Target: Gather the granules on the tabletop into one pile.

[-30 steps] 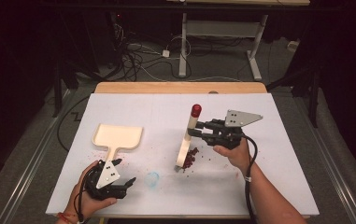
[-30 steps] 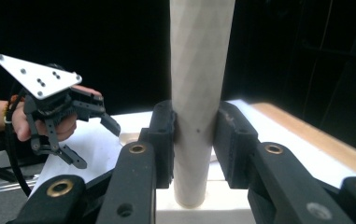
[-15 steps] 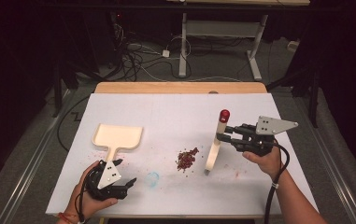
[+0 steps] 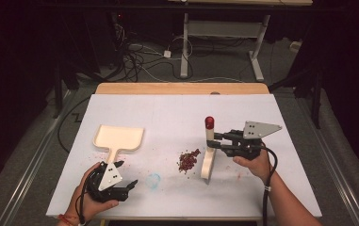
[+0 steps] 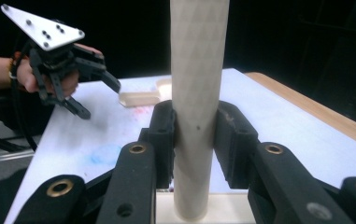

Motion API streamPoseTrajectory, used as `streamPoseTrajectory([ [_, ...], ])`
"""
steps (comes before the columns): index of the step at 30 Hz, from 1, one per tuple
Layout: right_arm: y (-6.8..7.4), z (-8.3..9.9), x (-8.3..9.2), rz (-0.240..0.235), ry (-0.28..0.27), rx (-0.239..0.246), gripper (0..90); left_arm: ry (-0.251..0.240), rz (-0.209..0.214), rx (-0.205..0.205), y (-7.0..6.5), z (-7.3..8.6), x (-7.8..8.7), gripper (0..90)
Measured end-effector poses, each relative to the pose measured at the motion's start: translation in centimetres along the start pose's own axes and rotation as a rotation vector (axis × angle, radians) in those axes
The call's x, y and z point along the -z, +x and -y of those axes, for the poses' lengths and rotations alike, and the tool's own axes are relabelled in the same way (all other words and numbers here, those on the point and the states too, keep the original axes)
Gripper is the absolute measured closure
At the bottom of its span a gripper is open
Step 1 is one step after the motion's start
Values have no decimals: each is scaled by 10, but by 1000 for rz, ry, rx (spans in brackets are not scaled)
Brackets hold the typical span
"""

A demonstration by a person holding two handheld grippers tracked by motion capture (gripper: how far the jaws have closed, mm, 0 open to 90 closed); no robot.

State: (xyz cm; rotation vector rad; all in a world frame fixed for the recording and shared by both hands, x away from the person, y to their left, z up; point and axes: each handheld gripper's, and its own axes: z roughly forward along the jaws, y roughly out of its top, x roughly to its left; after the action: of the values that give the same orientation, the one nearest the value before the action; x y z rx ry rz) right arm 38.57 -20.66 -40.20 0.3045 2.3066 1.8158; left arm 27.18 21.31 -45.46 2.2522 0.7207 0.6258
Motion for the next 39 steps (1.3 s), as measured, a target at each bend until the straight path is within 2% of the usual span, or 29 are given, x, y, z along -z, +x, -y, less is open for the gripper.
streamPoseTrajectory([
  [8,10,-6,-32,-74,-3,21,701,2,1,2,1,1,1,219],
  [14,16,-9,-38,-105,1,42,701,0,2,0,0,1,1,221],
  [17,17,-10,-35,-91,7,41,702,1,1,-1,0,1,1,221],
  [20,18,-11,-27,-37,7,40,702,1,0,-1,0,1,1,221],
  [21,20,-12,-23,-6,7,32,702,1,0,-1,0,1,1,221],
  [23,25,-14,-17,78,9,-18,701,3,-4,-6,0,0,1,224],
  [26,37,-14,-10,156,7,-84,702,2,-6,-11,-1,0,2,229],
  [29,52,-13,-6,217,0,-110,701,3,-7,-14,-1,0,2,229],
  [32,66,-9,-10,273,-12,-169,701,1,-7,-16,-1,-1,2,229],
  [33,72,-9,-12,311,-18,-177,699,0,-6,-17,-1,-1,2,229],
  [36,83,-10,-21,382,-19,-164,701,-1,-7,-17,-2,-2,2,229],
  [39,86,-9,-31,438,-26,-165,702,5,-8,-19,-2,-2,1,232],
])
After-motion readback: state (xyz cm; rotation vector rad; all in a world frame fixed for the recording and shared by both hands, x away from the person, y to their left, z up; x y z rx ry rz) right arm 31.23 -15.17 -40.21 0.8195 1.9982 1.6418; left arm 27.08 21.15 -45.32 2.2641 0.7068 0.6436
